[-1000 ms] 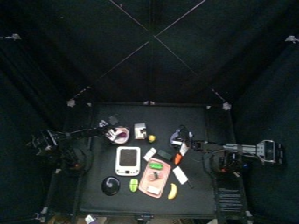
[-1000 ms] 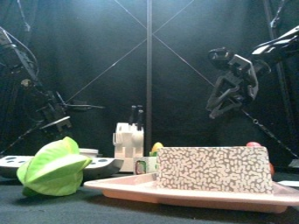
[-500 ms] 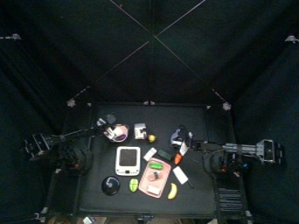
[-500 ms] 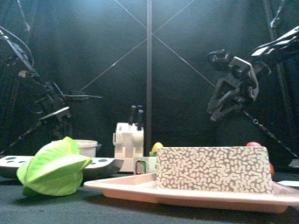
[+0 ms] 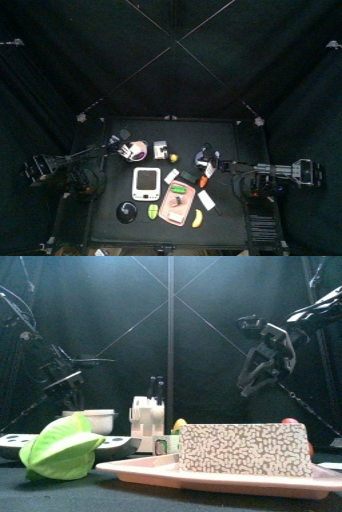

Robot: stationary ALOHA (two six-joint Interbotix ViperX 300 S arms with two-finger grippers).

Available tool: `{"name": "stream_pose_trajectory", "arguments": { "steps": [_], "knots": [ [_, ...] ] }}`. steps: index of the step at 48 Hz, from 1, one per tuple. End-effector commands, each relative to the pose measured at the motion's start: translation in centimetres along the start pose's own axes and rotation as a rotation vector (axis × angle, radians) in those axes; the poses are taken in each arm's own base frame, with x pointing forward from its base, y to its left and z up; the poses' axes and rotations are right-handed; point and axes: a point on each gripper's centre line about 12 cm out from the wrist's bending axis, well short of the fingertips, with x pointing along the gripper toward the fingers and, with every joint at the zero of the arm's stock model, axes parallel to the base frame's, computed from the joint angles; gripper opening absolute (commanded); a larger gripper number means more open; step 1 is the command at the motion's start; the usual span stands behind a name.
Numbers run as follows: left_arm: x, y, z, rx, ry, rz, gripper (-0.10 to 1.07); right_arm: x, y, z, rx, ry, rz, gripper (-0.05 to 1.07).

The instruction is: Move pot onto stove

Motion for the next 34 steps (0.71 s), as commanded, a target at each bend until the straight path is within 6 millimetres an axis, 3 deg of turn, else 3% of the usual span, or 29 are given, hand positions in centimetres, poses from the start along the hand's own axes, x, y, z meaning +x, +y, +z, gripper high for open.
{"name": "stream_pose_trajectory", "arguments": {
  "steps": [1, 15, 34],
  "knots": [
    [-0.2, -0.2, 0.8, 0.0, -0.024, -0.006, 0.49, -0.1, 0.2, 0.7, 0.005, -0.021, 0.008, 0.83],
    [-1.7, -2.5, 0.6, -0.029, 0.041, -0.03, 0.49, -0.1, 0.3, 0.8, 0.015, -0.02, 0.009, 0.83],
    [-7.5, -7.1, 0.5, -0.084, -0.011, -0.228, 0.49, -0.1, 0.3, 0.8, 0.024, -0.019, 0.01, 0.83]
  ]
}}
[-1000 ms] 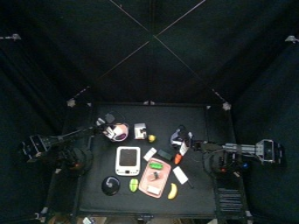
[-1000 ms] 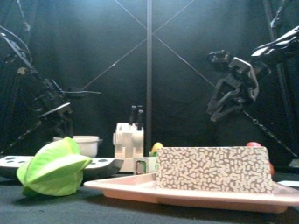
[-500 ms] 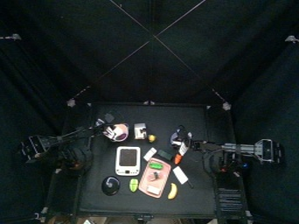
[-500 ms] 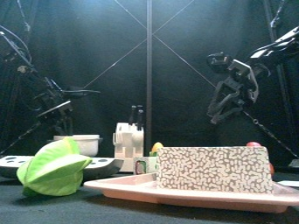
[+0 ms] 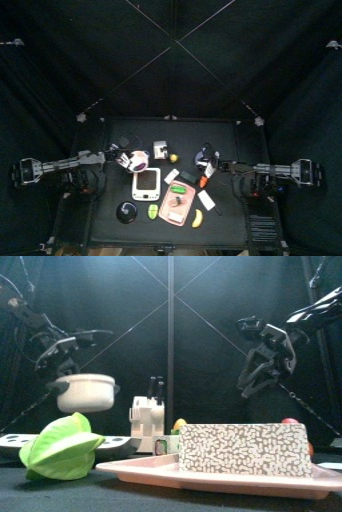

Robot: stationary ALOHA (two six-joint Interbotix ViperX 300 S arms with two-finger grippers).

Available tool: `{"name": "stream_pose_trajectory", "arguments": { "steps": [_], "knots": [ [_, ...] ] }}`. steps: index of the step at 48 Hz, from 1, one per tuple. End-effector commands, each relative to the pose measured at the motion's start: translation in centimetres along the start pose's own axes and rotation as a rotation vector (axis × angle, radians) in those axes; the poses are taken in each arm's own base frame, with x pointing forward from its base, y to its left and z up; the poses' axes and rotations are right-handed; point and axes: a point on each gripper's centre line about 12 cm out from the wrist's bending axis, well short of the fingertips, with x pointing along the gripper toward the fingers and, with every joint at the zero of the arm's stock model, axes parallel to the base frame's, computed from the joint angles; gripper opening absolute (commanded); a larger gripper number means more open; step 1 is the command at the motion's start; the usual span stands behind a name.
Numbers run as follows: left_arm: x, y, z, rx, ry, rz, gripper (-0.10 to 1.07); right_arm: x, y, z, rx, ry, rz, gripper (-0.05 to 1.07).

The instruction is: Move pot onto stove

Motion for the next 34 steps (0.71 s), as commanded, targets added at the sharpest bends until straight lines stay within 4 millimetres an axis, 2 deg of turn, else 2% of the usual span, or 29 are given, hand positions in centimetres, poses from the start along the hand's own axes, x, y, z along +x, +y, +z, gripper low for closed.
{"name": "stream_pose_trajectory", "arguments": {
  "steps": [1, 11, 19, 34],
  "knots": [
    [-1.2, -1.4, 0.3, -0.008, -0.039, -0.068, 0.49, -0.2, 0.3, 0.8, 0.006, -0.023, 0.01, 0.83],
    [-1.7, -3.8, -1.4, 0.021, -0.026, -0.18, 0.48, -0.1, 0.3, 0.9, 0.006, -0.025, 0.01, 0.83],
    [-1.5, -5.0, -1.8, 0.05, -0.029, -0.228, 0.48, 0.0, 0.3, 0.8, 0.012, -0.018, 0.01, 0.83],
    [0.3, -5.8, -2.4, 0.046, -0.003, -0.247, 0.48, 0.2, 0.3, 0.5, 0.025, -0.004, 0.008, 0.83]
  ]
}}
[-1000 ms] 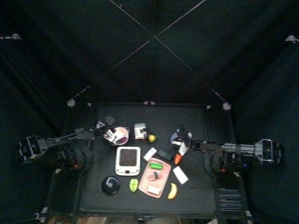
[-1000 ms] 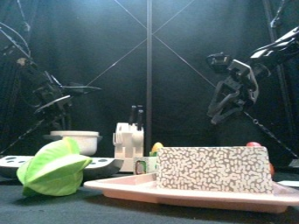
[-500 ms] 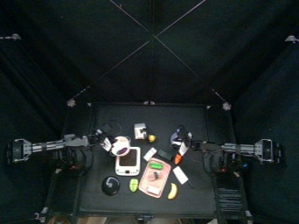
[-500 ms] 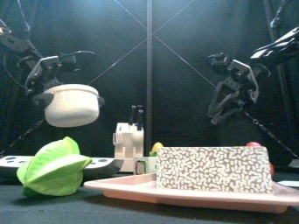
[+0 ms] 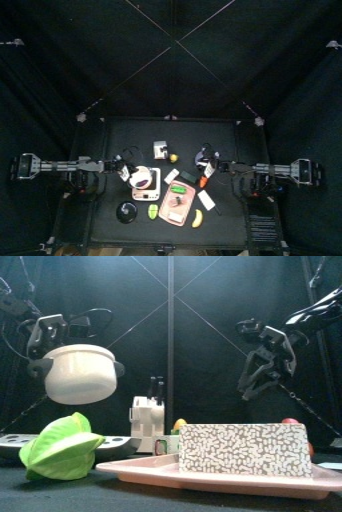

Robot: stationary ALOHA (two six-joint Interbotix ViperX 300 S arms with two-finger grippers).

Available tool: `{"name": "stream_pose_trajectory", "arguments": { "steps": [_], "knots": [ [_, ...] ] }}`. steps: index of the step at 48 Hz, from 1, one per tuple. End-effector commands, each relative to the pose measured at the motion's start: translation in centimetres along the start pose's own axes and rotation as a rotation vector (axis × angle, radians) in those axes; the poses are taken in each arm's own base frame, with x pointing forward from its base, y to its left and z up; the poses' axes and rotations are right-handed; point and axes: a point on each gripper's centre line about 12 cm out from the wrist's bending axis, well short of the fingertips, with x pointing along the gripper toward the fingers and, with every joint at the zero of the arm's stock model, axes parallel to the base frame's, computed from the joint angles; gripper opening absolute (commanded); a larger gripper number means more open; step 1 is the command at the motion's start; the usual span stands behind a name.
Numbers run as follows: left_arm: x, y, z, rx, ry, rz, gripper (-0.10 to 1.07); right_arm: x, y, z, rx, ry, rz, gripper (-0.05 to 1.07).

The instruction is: Move pot onto stove

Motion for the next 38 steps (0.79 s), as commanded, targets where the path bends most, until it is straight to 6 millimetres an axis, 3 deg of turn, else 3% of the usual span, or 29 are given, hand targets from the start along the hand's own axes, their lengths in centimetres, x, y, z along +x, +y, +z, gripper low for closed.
{"name": "stream_pose_trajectory", "arguments": {
  "steps": [1, 38],
  "knots": [
    [0.3, -0.5, 0.7, -0.002, -0.019, -0.017, 0.48, -0.1, 0.4, 0.9, 0.002, -0.024, 0.012, 0.83],
    [3.2, -0.4, 0.7, 0.029, 0.13, 0.075, 0.48, 0.7, 0.3, 0.4, -0.002, 0.006, 0.002, 0.83]
  ]
}}
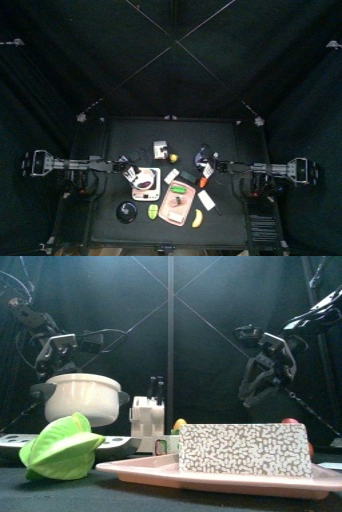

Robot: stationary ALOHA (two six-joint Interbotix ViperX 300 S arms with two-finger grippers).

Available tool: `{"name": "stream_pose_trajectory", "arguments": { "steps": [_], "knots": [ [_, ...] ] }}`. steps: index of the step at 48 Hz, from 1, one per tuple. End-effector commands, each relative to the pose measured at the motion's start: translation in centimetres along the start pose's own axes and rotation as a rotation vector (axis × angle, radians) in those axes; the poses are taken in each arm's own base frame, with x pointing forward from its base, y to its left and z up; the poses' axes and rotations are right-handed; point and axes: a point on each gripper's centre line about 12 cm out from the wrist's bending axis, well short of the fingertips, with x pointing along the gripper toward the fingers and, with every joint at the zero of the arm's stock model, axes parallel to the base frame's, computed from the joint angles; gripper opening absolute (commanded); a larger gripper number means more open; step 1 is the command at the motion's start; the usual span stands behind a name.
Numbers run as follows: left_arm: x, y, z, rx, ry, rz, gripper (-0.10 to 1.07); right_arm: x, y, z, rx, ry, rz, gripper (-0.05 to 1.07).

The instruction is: Move pot onto stove

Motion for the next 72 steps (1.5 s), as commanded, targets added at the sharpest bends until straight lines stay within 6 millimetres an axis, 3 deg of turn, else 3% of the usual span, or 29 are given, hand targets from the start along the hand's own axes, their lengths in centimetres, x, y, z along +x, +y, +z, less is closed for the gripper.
{"name": "stream_pose_trajectory", "arguments": {
  "steps": [1, 44, 72],
  "knots": [
    [-0.3, -0.5, 1.2, 0.01, -0.018, -0.003, 0.49, -0.3, 0.5, 1.0, 0.003, -0.029, 0.016, 0.83],
    [1.4, -1.2, 1.1, 0.041, 0.037, 0.013, 0.51, -0.2, 0.5, 1.0, 0.002, -0.029, 0.017, 0.83],
    [1.3, -1.2, 1.8, 0.089, 0.028, 0.032, 0.76, -0.2, 0.6, 0.8, -0.001, -0.024, 0.018, 0.83]
  ]
}}
